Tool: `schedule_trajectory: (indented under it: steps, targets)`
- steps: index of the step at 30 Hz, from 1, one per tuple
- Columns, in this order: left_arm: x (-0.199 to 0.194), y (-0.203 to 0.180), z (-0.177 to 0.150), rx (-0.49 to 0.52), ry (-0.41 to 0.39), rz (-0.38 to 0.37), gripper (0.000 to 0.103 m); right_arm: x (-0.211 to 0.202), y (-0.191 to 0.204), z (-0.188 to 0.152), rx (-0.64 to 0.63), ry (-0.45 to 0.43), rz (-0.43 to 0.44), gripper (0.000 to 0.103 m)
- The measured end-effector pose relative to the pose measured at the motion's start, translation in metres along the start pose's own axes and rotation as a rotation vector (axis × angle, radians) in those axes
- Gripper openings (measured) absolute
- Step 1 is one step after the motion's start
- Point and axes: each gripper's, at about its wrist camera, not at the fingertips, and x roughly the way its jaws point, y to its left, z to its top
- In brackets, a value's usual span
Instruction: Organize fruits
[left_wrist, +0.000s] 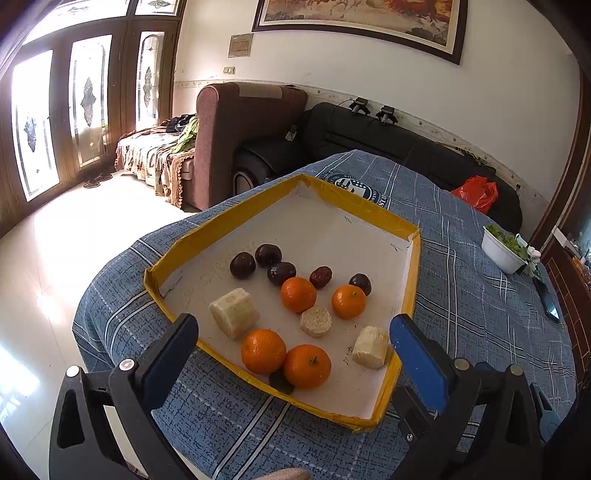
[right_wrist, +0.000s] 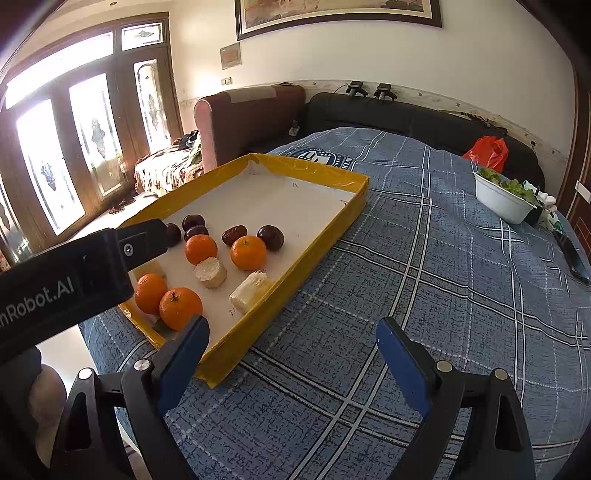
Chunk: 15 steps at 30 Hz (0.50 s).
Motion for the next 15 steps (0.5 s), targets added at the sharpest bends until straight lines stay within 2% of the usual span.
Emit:
schedule_trajectory:
  steps: [15]
  targets:
    - [-0.0041,-0.0033,0.0002,0.009,-0.014,-0.003,0.103,-0.0012,0.0017,-0.0033,-0.009,0.000,0.015,0.095]
